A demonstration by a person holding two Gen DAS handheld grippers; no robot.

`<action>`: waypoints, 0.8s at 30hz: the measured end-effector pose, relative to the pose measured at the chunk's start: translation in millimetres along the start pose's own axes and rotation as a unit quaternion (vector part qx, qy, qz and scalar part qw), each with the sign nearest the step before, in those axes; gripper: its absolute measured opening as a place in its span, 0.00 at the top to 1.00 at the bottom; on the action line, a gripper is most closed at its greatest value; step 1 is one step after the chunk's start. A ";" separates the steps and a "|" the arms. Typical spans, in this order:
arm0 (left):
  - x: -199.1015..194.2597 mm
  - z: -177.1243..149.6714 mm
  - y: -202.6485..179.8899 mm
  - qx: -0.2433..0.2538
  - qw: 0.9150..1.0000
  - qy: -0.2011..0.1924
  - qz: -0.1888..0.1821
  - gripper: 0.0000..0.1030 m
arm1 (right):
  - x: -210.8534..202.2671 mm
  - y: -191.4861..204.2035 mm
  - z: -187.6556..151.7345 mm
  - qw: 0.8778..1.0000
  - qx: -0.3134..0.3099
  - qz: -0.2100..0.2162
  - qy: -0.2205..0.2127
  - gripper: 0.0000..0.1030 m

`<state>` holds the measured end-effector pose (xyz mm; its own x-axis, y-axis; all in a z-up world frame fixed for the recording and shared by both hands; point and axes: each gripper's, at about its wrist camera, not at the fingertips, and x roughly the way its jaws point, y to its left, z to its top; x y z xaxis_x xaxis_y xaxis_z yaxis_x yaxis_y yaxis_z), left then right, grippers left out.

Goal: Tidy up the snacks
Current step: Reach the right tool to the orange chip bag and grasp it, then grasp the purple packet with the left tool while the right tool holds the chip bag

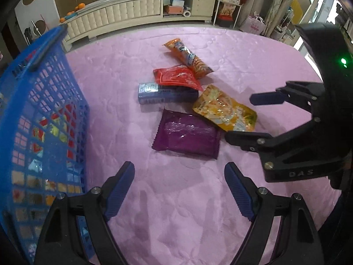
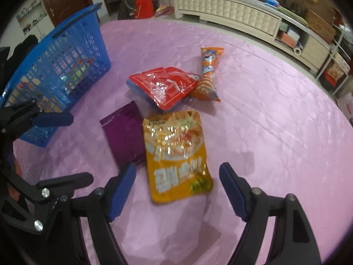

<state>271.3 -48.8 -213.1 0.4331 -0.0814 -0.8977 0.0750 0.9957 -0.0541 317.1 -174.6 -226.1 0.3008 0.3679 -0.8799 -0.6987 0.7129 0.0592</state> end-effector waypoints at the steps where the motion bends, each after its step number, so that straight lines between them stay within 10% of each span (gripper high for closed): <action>1: 1.8 0.7 0.6 0.002 1.000 0.001 0.002 0.20 | 3.4 -0.2 1.3 1.000 -0.004 -0.003 0.002 0.21; 4: 4.1 2.4 2.4 0.003 1.000 0.002 0.003 0.20 | 8.7 -0.8 1.8 1.000 -0.020 0.004 -0.003 0.24; 11: 0.9 1.1 3.7 0.006 1.000 0.001 0.008 0.21 | -8.9 -3.1 -12.3 0.999 -0.024 -0.011 -0.025 0.86; 24: 16.5 20.4 -5.2 0.072 0.997 -0.008 0.017 0.21 | -31.0 -30.8 -39.4 0.992 0.104 0.028 -0.062 0.86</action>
<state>296.4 -56.2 -218.7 0.4524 -0.0488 -0.8905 0.1866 0.9816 0.0410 303.8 -231.5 -219.1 0.3519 0.4729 -0.8078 -0.5722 0.7916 0.2142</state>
